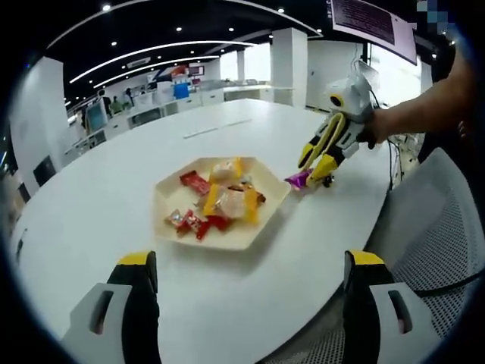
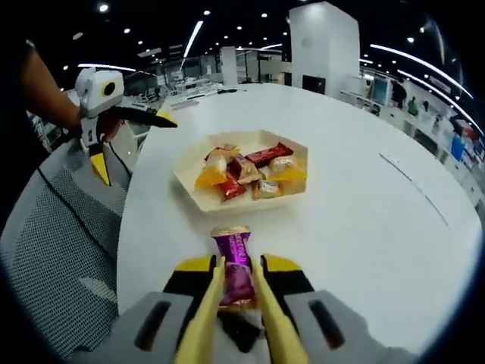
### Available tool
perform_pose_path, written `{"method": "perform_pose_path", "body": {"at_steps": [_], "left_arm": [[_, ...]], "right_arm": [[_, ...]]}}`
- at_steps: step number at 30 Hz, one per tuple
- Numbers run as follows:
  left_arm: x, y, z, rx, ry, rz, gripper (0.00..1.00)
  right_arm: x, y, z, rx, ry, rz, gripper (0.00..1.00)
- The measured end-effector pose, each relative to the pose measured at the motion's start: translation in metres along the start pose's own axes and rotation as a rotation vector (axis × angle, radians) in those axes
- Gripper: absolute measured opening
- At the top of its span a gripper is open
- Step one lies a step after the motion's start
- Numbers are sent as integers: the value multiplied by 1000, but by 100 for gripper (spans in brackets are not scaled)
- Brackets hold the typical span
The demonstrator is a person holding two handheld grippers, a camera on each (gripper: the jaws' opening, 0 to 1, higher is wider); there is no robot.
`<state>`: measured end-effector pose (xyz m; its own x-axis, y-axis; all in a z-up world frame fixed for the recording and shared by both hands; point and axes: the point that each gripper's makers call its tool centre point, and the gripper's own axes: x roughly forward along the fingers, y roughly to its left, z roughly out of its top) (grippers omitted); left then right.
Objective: Place the target food into the container with the food tongs after gripping and lifting it, then release it inside without dropping or visibly crushing the food.
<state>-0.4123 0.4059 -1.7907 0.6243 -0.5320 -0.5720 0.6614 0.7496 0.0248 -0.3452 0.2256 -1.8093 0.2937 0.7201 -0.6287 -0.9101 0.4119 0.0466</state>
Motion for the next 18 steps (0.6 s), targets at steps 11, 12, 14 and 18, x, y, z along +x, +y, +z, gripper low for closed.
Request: {"method": "perform_pose_path", "body": {"at_steps": [11, 12, 14, 18], "left_arm": [[-1, -1, 4, -13, -25, -14, 99], [-1, 0, 5, -12, -29, -13, 99], [-2, -2, 7, -15, -39, -17, 99], [-3, -2, 9, -17, -53, -19, 99]], "right_arm": [[-27, -31, 42, 23, -47, -76, 23], [-28, -32, 45, 19, -50, -79, 23], [-31, -33, 52, 15, -54, -85, 23], [-33, -31, 70, -12, -66, -89, 23]]}}
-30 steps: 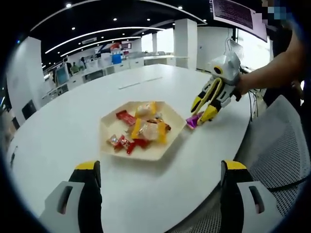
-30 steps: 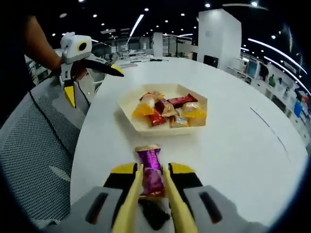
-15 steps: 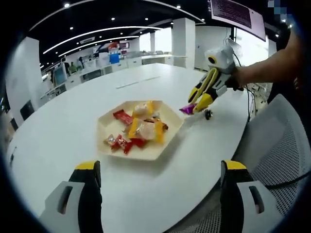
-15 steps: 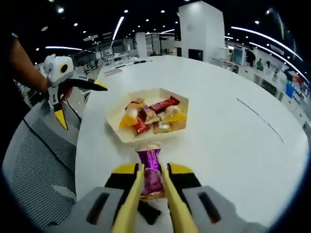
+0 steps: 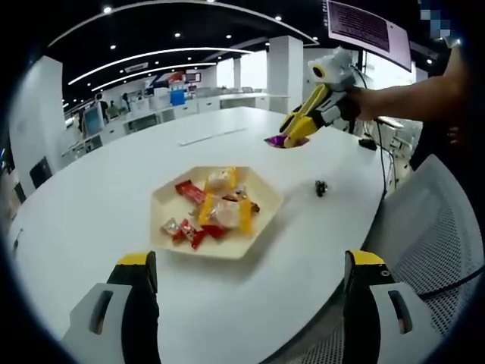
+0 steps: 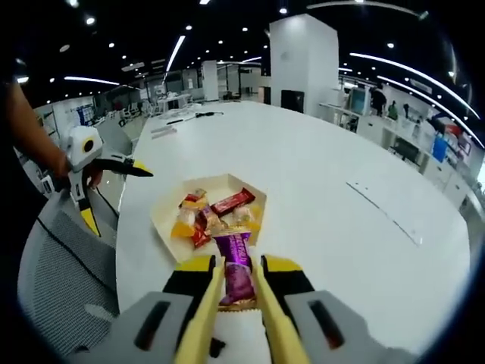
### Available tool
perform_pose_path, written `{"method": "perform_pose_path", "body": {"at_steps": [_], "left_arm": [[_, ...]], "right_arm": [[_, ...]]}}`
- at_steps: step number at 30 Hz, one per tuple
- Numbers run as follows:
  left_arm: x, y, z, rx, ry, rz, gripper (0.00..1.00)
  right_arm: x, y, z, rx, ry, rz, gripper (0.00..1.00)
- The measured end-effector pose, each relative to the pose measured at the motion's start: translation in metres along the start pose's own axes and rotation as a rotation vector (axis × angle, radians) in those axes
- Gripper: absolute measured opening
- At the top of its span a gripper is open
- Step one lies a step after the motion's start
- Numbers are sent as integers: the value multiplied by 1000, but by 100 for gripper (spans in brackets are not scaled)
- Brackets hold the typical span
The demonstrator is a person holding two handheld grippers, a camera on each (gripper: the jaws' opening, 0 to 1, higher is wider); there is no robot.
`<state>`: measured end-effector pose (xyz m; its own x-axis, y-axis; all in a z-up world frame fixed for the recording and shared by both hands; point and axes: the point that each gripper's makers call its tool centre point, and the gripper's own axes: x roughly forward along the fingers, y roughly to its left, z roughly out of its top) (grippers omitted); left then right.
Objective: Place the target food into the container with the food tongs after gripping and lifting it, then release it inside without dropping or visibly crushing the food.
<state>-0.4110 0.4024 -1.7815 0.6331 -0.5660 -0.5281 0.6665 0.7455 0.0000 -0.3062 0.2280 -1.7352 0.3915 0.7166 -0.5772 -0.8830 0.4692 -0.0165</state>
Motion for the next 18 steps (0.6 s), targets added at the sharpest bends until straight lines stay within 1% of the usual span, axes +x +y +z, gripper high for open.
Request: {"method": "perform_pose_path", "body": {"at_steps": [5, 9, 16, 18], "left_arm": [[-1, 2, 2, 6, -9, 11, 99], [-2, 4, 3, 2, -14, 21, 99], [-1, 3, 2, 8, -5, 20, 99], [-1, 3, 2, 10, -8, 22, 99]], "right_arm": [[2, 3, 25, -30, -21, 4, 23], [8, 4, 39, -39, -32, 10, 23], [13, 11, 57, -66, -46, 23, 22], [15, 12, 59, -65, -50, 23, 22]]}}
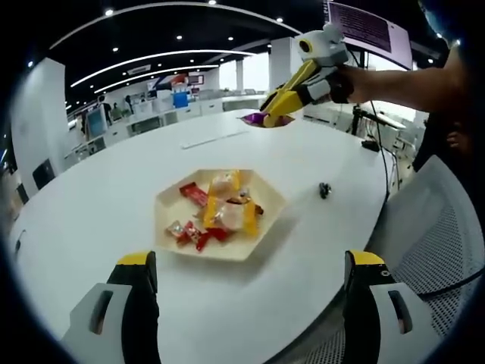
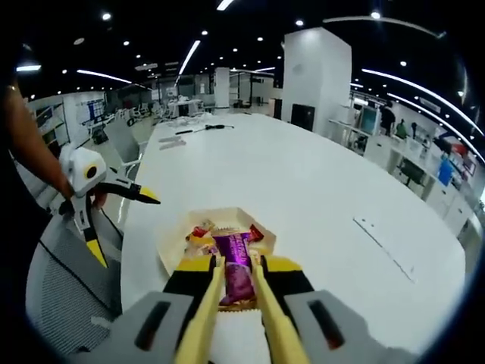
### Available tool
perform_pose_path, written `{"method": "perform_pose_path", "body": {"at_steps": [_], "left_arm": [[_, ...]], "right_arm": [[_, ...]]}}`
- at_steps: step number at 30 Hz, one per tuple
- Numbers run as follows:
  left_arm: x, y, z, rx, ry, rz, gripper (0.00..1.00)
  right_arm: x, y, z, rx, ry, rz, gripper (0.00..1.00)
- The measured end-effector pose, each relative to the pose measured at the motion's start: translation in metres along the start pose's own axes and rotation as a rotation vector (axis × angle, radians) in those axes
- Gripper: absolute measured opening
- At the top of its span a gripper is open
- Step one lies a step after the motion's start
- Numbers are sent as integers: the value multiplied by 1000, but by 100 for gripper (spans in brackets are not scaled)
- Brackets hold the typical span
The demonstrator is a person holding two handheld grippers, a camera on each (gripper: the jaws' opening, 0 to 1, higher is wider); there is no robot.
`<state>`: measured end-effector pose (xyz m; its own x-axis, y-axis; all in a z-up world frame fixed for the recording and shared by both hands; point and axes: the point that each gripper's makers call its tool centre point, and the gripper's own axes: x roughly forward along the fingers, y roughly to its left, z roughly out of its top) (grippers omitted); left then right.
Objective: Place the target food into the container with the food tongs after gripping and lifting it, then release it inside without dropping or visibly crushing the food.
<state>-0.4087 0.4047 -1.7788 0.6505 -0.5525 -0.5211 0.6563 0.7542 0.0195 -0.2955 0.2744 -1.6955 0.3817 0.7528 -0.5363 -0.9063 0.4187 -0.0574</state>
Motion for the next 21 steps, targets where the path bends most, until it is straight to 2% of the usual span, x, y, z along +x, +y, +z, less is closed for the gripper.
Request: {"method": "perform_pose_path", "body": {"at_steps": [8, 13, 21], "left_arm": [[-1, 1, 1, -1, -8, 3, 99], [-1, 1, 2, 1, -14, 7, 99], [-2, 3, 4, 0, -21, 13, 99]], "right_arm": [[4, 5, 4, -12, 15, 17, 22], [8, 7, 12, -24, 13, 23, 22], [23, 13, 25, -33, 12, 46, 22]]}}
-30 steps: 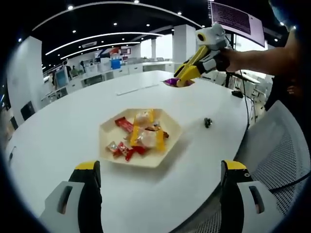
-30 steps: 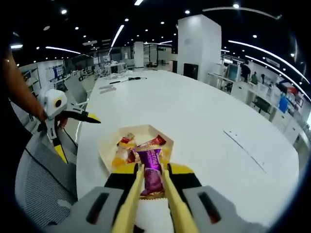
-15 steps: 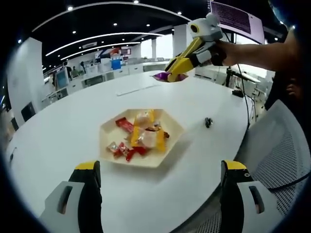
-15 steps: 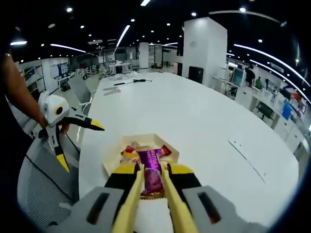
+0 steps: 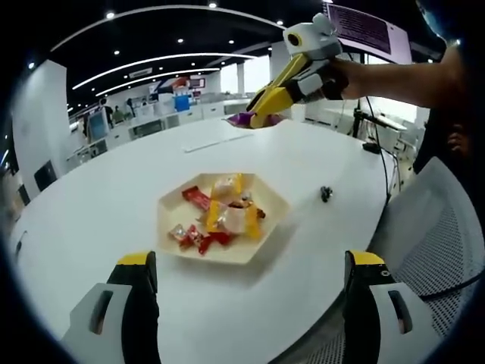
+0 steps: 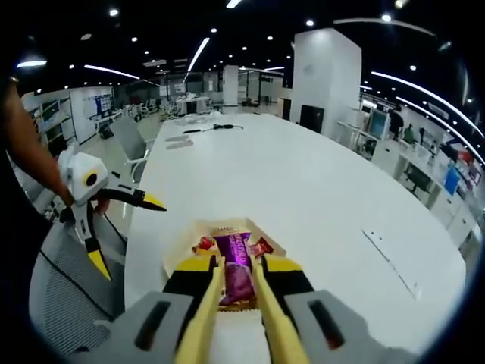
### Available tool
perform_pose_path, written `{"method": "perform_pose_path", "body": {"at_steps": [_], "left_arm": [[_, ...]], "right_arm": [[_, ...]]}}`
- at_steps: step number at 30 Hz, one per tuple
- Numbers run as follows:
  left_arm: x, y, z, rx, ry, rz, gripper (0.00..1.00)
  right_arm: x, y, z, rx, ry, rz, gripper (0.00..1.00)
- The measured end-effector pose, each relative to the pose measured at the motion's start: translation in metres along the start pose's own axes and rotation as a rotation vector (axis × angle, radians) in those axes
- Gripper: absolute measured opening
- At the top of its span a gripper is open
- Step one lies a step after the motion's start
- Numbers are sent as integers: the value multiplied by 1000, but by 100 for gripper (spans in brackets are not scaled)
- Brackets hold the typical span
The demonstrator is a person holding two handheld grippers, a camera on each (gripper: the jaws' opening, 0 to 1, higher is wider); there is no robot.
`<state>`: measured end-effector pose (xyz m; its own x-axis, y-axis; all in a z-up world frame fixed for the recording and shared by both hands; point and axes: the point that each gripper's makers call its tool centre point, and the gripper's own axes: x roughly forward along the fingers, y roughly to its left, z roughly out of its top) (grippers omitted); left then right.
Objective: Place the target food into the container with the food tongs after gripping and lifting it, then release it inside without dropping or visibly crushing the food.
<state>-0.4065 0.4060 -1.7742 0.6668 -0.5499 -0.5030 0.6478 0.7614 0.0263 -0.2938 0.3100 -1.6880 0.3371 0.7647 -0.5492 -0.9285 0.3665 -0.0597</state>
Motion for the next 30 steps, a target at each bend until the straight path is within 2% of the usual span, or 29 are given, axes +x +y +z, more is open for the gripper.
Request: {"method": "perform_pose_path", "body": {"at_steps": [9, 16, 19, 30], "left_arm": [[0, 0, -2, 11, 11, 1, 99], [1, 0, -3, 15, 16, 3, 99], [1, 0, -4, 17, 20, 4, 99], [1, 1, -4, 15, 20, 7, 99]], "right_arm": [[27, 3, 22, -33, -2, 23, 23], [47, 6, 30, -25, 0, 42, 23], [54, 11, 28, -83, 7, 44, 24], [45, 5, 29, -88, -20, 48, 27]]}}
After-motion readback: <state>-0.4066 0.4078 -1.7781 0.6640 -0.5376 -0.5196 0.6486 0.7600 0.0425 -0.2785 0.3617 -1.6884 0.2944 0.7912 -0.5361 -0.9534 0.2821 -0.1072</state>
